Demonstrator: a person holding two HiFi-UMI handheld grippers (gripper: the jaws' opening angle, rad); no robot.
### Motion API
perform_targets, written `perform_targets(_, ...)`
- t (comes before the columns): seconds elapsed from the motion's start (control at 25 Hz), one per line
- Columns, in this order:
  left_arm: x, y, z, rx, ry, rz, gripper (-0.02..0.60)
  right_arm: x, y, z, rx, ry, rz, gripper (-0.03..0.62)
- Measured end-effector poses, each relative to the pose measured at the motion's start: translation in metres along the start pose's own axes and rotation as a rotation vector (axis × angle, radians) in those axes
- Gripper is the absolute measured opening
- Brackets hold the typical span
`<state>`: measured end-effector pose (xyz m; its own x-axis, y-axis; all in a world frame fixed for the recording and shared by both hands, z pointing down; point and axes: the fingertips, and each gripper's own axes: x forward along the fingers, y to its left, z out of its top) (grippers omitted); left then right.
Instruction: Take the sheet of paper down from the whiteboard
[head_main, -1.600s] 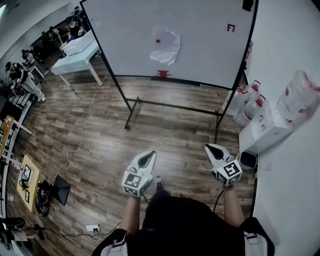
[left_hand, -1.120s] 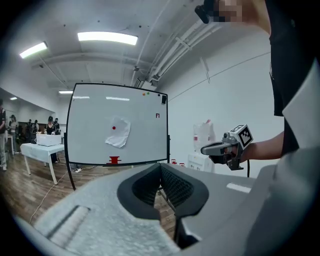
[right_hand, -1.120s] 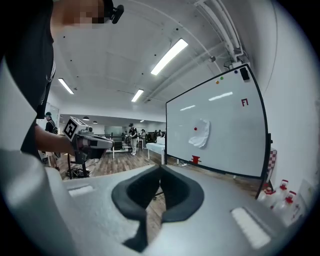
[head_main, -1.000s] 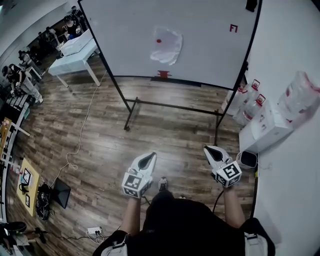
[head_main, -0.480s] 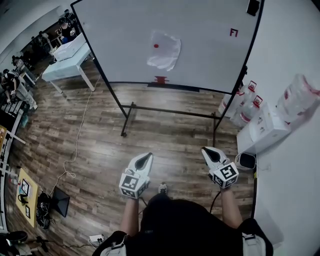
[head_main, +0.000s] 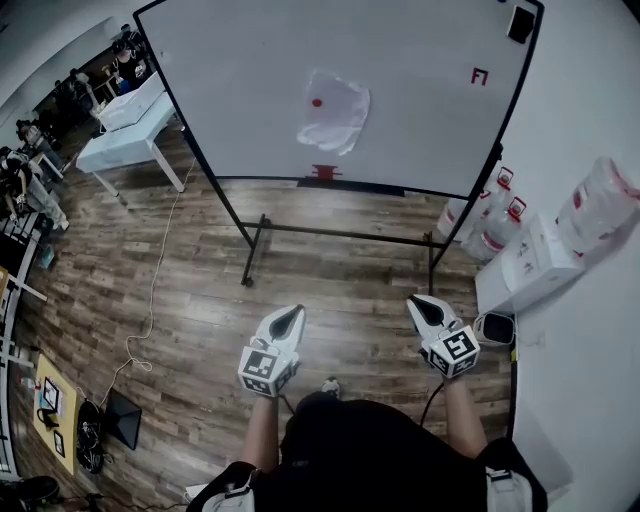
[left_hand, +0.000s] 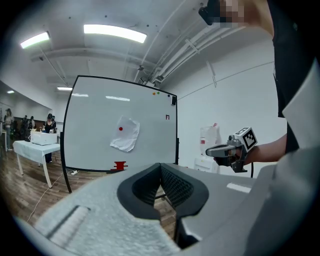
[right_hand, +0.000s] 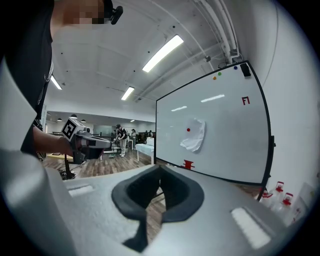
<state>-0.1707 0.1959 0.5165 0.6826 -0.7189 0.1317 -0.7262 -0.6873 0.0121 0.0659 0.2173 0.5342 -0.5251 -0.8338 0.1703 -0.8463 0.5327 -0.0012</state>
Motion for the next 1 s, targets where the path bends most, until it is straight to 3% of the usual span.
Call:
perform_targets(0.68, 0.034, 0.097, -0.006, -0.005, 0.001, -0.054, 0.011, 0.088, 0.001, 0.006, 0.011, -0.001, -0.067, 0.005)
perform_targets(1.0, 0.049, 0.109, -0.009, -0.005, 0.014, -0.088, 0.011, 0.106, 0.0, 0.004, 0.028, -0.003, -0.081, 0.005)
